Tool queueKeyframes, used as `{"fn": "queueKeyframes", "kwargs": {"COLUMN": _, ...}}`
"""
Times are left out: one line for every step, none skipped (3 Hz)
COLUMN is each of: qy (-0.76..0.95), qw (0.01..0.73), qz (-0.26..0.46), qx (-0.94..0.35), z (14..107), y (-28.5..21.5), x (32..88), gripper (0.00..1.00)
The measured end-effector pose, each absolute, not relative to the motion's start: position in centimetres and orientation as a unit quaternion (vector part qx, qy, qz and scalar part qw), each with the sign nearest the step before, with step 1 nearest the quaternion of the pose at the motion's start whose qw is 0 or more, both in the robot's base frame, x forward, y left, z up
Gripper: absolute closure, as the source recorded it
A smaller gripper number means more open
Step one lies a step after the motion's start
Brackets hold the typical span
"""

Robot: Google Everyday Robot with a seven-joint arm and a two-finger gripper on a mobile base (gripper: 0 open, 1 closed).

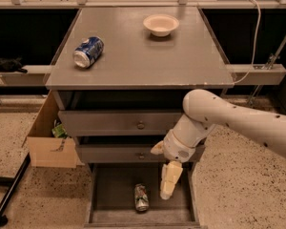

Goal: Pick 7up can from bottom drawer and place on counter

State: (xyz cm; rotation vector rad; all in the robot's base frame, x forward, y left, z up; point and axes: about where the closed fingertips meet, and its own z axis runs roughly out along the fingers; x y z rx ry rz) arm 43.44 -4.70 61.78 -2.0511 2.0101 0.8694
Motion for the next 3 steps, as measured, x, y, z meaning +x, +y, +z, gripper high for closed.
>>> {"fn": "queueKeyframes", "kwargs": {"qy": 0.641, "qw": 0.086, "qz": 0.305, "qx": -0.699, "z": 61.1, "y": -4.89, "x": 43.5, "gripper": 0.0}}
{"fn": "queueKeyframes", "kwargs": {"qy": 0.645, "qw": 0.083, "qz": 0.317, "qx": -0.691, "z": 60.62, "y": -5.27, "x": 43.98, "gripper": 0.0}}
{"fn": "queueKeyframes", "kwargs": {"qy": 0.649, "qw": 0.065, "qz": 0.258, "qx": -0.712, "z": 60.17, "y": -5.14, "x": 44.33, "gripper": 0.0}}
